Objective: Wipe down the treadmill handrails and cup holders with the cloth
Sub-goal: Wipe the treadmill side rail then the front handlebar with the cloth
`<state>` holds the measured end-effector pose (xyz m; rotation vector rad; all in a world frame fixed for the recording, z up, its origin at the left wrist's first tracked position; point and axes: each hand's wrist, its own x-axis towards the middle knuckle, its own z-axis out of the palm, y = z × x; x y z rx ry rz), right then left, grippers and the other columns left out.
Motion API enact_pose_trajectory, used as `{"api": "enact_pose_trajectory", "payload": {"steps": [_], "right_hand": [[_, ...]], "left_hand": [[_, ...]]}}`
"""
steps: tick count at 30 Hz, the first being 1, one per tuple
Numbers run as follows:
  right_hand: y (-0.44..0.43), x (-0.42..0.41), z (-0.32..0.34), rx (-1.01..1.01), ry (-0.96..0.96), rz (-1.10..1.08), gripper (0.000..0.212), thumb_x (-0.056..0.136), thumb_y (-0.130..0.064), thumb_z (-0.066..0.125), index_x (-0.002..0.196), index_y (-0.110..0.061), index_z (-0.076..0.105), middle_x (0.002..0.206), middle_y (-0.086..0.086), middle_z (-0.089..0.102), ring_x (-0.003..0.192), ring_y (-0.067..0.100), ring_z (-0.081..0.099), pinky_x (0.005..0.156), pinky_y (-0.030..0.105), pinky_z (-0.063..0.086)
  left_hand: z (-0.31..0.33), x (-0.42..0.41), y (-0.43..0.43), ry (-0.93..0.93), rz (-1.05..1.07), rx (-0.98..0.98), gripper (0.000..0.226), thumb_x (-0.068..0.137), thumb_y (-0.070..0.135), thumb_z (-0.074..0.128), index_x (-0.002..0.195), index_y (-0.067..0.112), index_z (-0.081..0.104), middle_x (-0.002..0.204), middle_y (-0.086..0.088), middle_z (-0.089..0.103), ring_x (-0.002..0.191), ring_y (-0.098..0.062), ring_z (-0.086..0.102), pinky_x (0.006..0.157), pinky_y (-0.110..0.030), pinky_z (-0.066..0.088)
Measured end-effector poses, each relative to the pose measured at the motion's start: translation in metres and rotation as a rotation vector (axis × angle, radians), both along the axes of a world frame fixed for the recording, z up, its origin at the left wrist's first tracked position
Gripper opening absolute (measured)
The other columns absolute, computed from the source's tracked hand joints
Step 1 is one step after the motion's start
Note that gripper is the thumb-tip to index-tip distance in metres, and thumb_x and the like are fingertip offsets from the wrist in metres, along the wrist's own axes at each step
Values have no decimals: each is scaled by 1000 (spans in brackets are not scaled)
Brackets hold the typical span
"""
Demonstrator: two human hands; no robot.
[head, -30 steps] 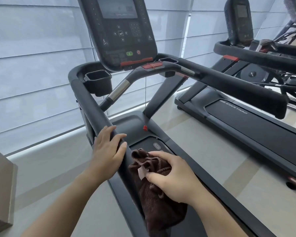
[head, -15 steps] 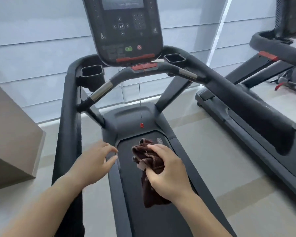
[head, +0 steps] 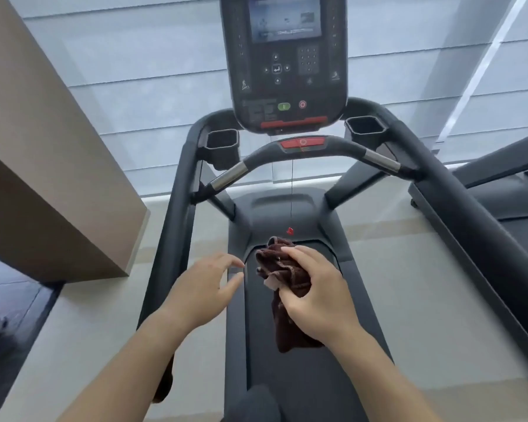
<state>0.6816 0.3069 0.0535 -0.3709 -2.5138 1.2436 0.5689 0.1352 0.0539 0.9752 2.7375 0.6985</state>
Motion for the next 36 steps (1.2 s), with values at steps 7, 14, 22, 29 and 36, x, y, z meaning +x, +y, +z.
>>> {"api": "enact_pose_trajectory", "payload": {"steps": [7, 14, 22, 29, 36], "right_hand": [[4, -90, 0, 43, -8, 143, 52, 74, -35, 65, 125, -26, 58, 128, -15, 56, 119, 8, 50, 102, 30, 40], [17, -233, -11, 183, -57, 229, 53, 76, -30, 68, 127, -25, 56, 132, -9, 53, 124, 14, 45, 105, 28, 35], [11, -365, -26, 476, -21, 287, 55, 75, -23, 70, 128, -19, 55, 131, 2, 55, 119, 27, 46, 95, 43, 45], [12, -416, -58, 738, -201, 331, 48, 78, -32, 63, 124, -23, 51, 127, -1, 51, 117, 27, 41, 83, 41, 41], [21, -406, -73, 777, -112, 368, 50, 66, -24, 72, 114, -20, 59, 120, 3, 59, 111, 35, 51, 80, 46, 47]], "left_hand": [[-10, -75, -2, -26, 137, 38, 25, 92, 36, 49, 114, 29, 57, 118, 12, 57, 109, -6, 51, 93, -26, 44], [-19, -197, 6, -20, 246, 75, 22, 91, 32, 50, 111, 27, 58, 117, 11, 56, 107, -10, 52, 89, -31, 47], [-34, -311, -2, 0, 316, 39, 24, 88, 26, 53, 111, 22, 57, 118, 3, 54, 108, -16, 49, 88, -35, 47], [-84, -342, 15, -24, 431, -3, 46, 88, 24, 52, 132, 17, 41, 147, -4, 29, 134, -23, 26, 104, -43, 37], [-101, -340, 17, 64, 433, -37, 51, 83, 22, 57, 131, 16, 42, 147, -9, 31, 134, -29, 30, 98, -45, 41]]}}
